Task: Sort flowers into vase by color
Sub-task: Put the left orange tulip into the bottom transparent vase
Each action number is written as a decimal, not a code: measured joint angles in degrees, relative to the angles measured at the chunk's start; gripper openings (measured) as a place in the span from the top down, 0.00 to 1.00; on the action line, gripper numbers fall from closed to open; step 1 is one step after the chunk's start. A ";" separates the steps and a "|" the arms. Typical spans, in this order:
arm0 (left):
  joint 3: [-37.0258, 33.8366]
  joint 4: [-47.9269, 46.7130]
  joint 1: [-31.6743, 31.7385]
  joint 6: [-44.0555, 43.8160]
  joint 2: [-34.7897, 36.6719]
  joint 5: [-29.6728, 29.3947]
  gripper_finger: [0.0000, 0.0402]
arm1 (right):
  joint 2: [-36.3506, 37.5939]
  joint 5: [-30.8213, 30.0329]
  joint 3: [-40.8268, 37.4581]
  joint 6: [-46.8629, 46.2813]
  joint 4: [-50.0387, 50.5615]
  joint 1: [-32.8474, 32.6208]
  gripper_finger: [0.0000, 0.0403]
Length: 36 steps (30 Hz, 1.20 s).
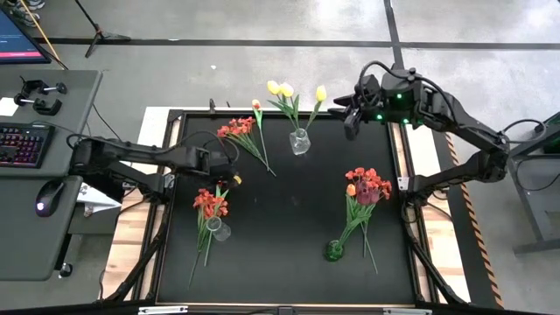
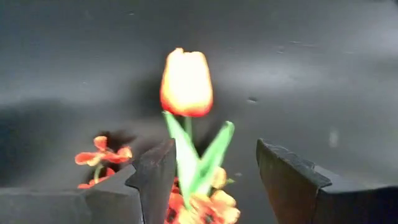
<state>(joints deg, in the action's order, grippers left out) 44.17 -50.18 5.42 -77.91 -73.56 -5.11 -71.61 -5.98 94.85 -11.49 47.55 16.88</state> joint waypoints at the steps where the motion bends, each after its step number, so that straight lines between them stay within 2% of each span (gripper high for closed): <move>1: -0.87 0.27 0.29 0.00 -0.04 0.24 0.47 | 0.00 0.24 0.00 0.00 0.25 0.32 0.58; 6: -3.80 1.75 1.91 -0.02 -0.04 1.49 0.47 | 0.00 0.45 0.00 0.00 0.94 0.87 0.58; 13: -7.14 8.87 4.44 1.98 -0.04 3.12 0.49 | 0.00 0.43 -0.02 0.00 0.90 0.85 0.58; 26: -8.99 9.39 5.93 4.10 -0.34 4.81 0.68 | 0.00 -0.30 -0.04 0.02 0.86 0.85 0.58; 31: -8.99 9.39 5.93 3.44 -2.92 5.77 0.76 | 0.00 -0.81 -0.04 0.41 0.83 0.85 0.58; 36: -8.86 9.55 5.93 3.16 -5.90 6.38 0.78 | 0.00 -3.10 -0.04 0.39 0.81 0.87 0.58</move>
<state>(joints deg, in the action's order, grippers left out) 35.31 -40.64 11.35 -74.75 -79.46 1.28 -71.61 -9.07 94.80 -11.09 48.36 17.75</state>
